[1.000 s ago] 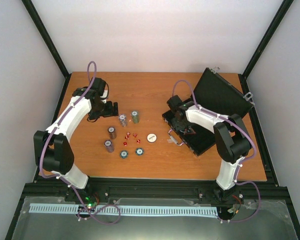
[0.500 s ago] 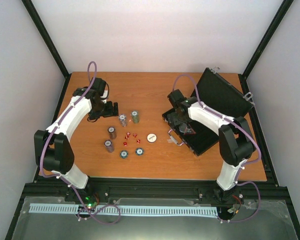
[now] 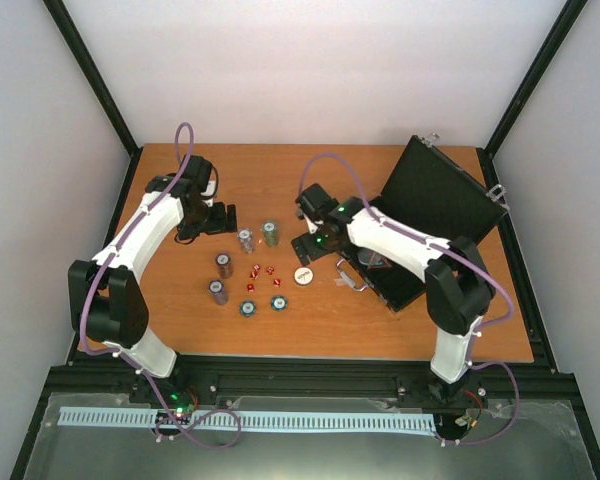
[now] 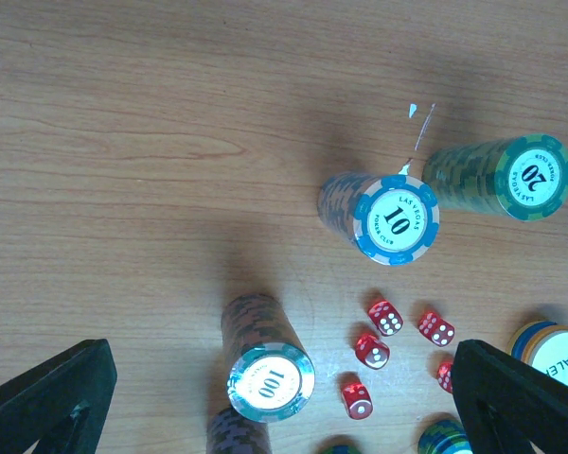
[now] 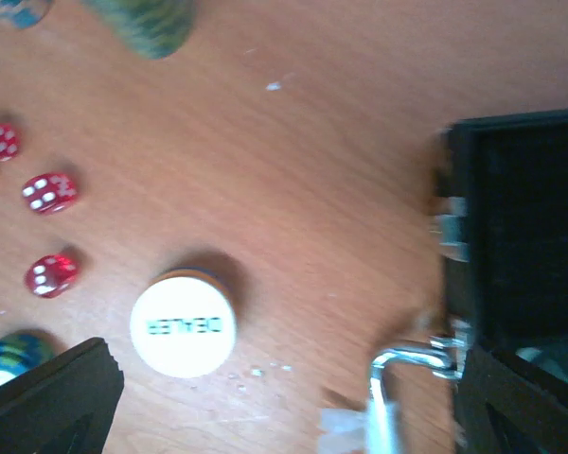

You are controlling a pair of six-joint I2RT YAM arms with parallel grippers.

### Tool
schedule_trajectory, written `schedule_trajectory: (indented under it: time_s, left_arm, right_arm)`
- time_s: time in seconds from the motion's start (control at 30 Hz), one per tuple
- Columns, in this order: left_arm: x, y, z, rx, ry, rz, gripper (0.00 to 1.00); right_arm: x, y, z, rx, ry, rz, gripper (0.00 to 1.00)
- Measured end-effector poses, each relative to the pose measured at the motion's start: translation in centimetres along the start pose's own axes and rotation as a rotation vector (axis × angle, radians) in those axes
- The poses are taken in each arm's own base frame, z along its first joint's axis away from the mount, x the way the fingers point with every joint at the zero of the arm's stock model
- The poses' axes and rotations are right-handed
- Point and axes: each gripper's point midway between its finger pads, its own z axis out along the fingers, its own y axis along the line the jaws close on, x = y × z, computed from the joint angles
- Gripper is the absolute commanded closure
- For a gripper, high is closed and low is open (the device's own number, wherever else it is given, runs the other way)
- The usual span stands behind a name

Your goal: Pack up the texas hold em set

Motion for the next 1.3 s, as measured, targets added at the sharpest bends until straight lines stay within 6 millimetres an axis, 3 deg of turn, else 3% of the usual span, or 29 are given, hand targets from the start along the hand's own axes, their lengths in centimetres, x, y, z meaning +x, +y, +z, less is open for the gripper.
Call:
schedule_trajectory:
  time_s: [0.17, 0.63, 1.0, 1.3]
  left_arm:
    - [0.0, 0.0, 0.0, 0.0, -0.001, 0.0, 0.0]
    - [0.7, 0.3, -0.2, -0.005, 0.0, 0.0, 0.0]
    - [1.2, 0.5, 0.2, -0.011, 0.015, 0.0, 0.0]
    - [1.3, 0.6, 0.3, -0.01, 0.014, 0.001, 0.0]
  right_arm:
    - [0.8, 3.3, 2.3, -0.07, 0.063, -0.067, 0.03]
    - [4.2, 6.8, 5.6, -0.17, 0.219, -0.147, 0.05]
    - [5.4, 6.7, 7.1, -0.139, 0.266, -0.156, 0.05]
    - [4.7, 5.9, 7.9, -0.068, 0.251, -0.152, 0.06]
